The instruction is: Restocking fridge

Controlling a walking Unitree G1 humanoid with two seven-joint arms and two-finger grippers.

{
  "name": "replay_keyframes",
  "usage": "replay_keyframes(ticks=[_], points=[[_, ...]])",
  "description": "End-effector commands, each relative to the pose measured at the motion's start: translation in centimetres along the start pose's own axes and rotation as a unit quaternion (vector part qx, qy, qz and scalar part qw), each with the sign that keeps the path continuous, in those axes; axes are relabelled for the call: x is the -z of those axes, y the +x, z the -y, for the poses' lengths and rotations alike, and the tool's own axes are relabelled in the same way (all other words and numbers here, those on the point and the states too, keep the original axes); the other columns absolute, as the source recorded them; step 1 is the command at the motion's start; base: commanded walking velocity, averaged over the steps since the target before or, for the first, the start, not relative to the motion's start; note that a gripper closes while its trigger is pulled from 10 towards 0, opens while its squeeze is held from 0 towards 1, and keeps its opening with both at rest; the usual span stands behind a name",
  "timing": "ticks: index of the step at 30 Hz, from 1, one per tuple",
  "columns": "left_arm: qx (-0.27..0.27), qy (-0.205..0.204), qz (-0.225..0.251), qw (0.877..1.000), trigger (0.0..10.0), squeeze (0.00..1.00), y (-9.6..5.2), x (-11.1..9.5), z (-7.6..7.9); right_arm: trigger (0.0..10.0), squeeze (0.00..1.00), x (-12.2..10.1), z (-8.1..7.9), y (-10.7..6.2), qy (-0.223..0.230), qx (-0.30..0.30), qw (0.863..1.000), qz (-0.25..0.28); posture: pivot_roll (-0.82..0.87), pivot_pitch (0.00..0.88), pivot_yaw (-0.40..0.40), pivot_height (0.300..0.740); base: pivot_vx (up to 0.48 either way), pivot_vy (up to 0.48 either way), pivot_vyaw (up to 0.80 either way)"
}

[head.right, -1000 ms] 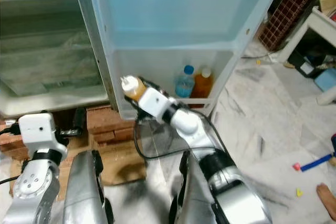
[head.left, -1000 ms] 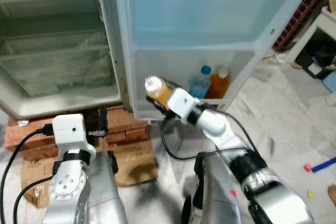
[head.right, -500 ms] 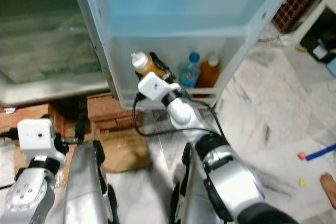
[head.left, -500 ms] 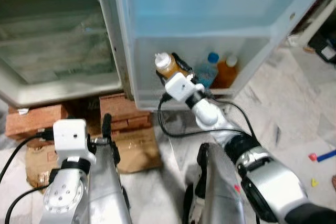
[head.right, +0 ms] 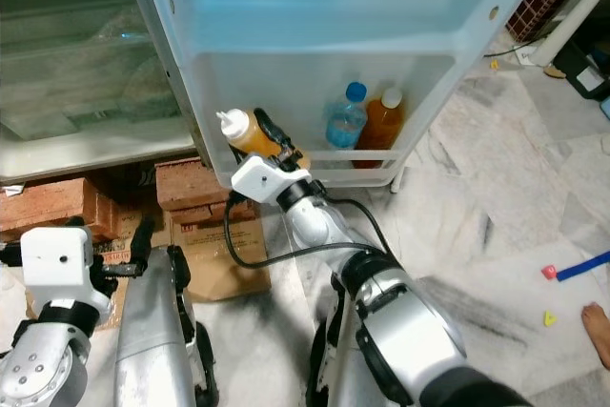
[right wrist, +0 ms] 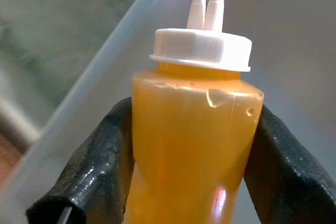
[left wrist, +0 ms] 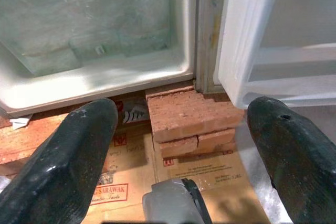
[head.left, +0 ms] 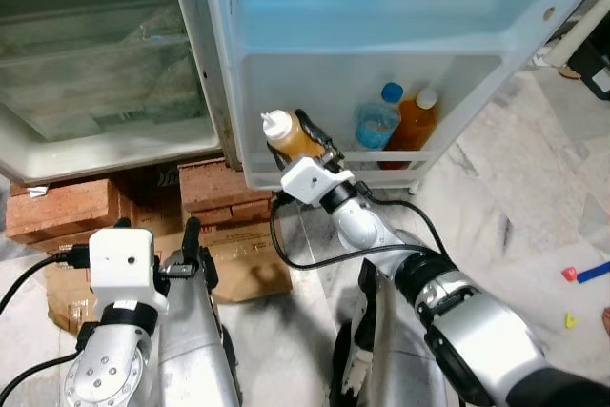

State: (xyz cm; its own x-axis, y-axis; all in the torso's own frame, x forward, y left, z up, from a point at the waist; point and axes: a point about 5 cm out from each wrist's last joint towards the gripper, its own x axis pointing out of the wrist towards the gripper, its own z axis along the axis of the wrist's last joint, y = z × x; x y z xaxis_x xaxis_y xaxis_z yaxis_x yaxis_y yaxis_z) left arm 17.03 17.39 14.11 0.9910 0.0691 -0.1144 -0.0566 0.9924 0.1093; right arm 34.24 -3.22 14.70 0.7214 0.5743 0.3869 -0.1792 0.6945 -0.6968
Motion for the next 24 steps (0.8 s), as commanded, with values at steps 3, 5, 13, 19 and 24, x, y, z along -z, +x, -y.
replay_keyframes(ticks=[3,5,13,19,24], points=[[0.004,0.007,-0.017,1.000,10.0,0.00,-1.0,0.0,-0.1,10.0,0.00,-1.9,1.3,1.8,-0.018,0.030,0.998,0.061,0.34,0.343,-0.065,0.503,0.000,0.000,0.00],[0.003,0.008,-0.023,1.000,10.0,0.00,-1.4,0.0,-0.1,10.0,0.00,-1.9,1.2,1.9,-0.013,0.036,0.998,0.058,0.36,0.353,-0.065,0.503,0.000,0.000,0.00],[0.001,0.010,-0.037,0.999,10.0,0.00,-2.4,-0.1,-0.2,10.0,0.00,1.6,-0.6,-0.4,0.088,0.053,0.989,-0.111,0.38,0.383,-0.060,0.503,0.000,0.000,0.00],[0.003,0.011,-0.041,0.999,10.0,0.00,-2.6,-0.2,-0.2,10.0,0.00,3.7,-1.3,-2.4,0.149,0.079,0.964,-0.204,0.39,0.392,-0.055,0.503,0.000,0.000,0.00],[0.002,0.011,-0.047,0.999,10.0,0.00,-2.5,-0.2,-0.3,10.0,0.00,5.1,-0.8,-3.5,0.123,0.087,0.957,-0.249,0.38,0.392,-0.054,0.503,0.000,0.000,0.00]])
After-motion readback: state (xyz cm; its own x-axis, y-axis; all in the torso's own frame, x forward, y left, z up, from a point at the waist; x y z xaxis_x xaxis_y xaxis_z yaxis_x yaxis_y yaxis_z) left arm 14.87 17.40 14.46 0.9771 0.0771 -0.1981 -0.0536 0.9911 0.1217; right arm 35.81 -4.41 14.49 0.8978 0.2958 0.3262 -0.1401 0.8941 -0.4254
